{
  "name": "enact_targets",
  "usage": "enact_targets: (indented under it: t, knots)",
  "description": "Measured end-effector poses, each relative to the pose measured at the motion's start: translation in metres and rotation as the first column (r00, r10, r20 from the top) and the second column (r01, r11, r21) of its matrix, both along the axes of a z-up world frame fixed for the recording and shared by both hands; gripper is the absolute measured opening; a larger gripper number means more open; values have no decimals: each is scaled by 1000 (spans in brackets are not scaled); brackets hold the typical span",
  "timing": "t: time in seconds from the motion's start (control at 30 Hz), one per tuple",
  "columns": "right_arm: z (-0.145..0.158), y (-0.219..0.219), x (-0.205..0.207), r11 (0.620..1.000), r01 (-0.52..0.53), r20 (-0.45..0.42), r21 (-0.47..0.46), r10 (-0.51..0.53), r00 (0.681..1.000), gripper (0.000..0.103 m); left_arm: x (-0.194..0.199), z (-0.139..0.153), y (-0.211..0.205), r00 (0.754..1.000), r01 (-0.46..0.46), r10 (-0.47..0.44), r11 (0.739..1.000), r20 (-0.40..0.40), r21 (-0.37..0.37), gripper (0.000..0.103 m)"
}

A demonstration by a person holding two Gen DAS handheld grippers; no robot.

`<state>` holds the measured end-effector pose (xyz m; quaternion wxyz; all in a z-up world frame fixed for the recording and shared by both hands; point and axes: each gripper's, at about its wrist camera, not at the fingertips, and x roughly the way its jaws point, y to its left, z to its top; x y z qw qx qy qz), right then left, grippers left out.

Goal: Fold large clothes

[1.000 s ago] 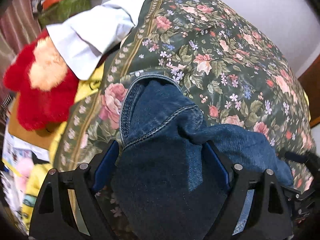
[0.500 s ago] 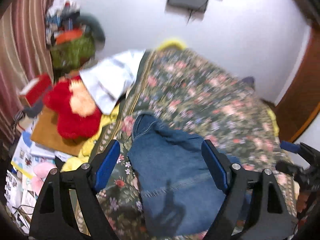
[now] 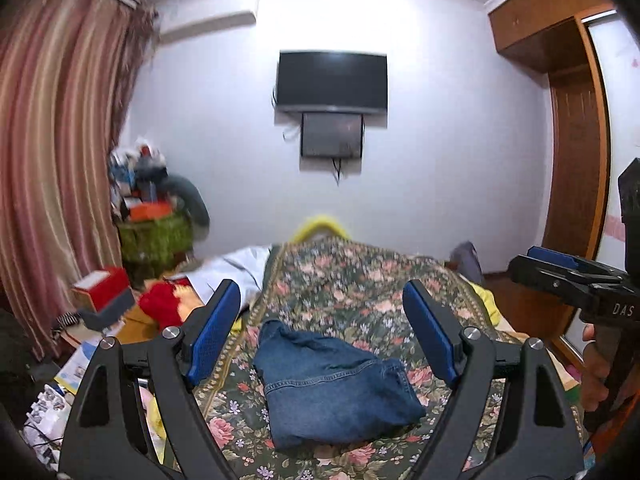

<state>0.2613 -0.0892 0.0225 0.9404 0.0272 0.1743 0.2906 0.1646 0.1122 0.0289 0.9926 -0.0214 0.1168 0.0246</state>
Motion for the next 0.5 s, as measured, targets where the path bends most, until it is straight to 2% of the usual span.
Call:
enact_targets:
  t: [0.1,0.17,0.3,0.5]
  knots:
    - [4,0,-31,999,38,64,-6,-37,997,91,-19,-2,-11,999,-27,27,999,34,23,84]
    - [4,0,-49,997,69,100,-18,-67,993,91,-27,-4,-14,999,-19,19,1000,39,8,85]
    - [-3,4,-73,993,108,122,-47,-102,987,99,-34,-11,-19,999,-36,36,999,40,-6,95]
    - [-11,5,-89,985,152,141,-80,-140,980,103,-38,-17,-24,997,-57,57,998,45,5,100]
